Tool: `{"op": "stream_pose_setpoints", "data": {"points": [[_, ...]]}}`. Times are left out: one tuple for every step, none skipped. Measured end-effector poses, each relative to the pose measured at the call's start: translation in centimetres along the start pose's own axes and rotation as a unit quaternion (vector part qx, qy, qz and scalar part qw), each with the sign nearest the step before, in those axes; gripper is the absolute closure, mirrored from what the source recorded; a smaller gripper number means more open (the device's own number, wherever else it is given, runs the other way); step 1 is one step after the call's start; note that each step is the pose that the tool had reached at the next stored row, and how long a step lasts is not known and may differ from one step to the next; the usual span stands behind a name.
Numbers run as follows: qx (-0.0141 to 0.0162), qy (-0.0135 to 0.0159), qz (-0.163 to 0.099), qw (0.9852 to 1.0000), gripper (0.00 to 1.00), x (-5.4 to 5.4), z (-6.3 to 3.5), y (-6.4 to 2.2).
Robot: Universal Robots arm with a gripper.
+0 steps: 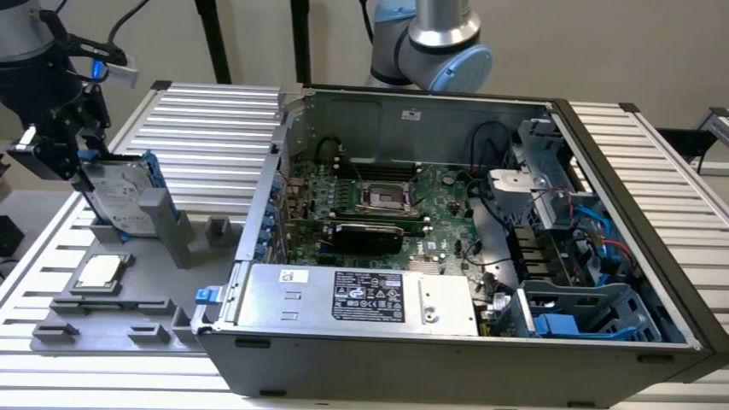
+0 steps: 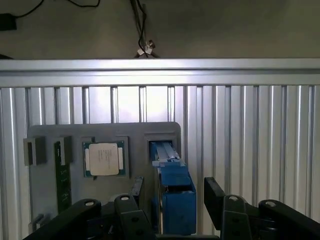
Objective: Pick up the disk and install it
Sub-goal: 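Insert the disk into the insertion slot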
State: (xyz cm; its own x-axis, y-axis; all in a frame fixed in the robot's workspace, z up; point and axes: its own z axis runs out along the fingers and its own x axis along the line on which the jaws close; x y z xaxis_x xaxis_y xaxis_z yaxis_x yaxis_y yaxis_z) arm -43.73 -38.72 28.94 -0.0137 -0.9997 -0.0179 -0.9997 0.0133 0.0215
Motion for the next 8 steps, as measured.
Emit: {"op": "stream_pose_setpoints", "data": {"points": [[0.0000,0.0001,-0.004,1.0000,0.40,0.00,0.02,0.00],[-0.0001,0.0002,-0.009,1.0000,0.40,0.00,0.03,0.00],[-0.0002,0.0003,-0.014,0.9999,0.40,0.00,0.04,0.00],[-0.0002,0.0003,-0.017,0.9999,0.40,0.00,0.05,0.00],[-0.0003,0.0004,-0.020,0.9998,0.40,0.00,0.06,0.00],[-0.0004,0.0004,-0.022,0.9998,0.40,0.00,0.07,0.00],[-0.0003,0.0005,-0.023,0.9997,0.40,0.00,0.08,0.00],[-0.0003,0.0005,-0.023,0.9997,0.40,0.00,0.09,0.00]]}}
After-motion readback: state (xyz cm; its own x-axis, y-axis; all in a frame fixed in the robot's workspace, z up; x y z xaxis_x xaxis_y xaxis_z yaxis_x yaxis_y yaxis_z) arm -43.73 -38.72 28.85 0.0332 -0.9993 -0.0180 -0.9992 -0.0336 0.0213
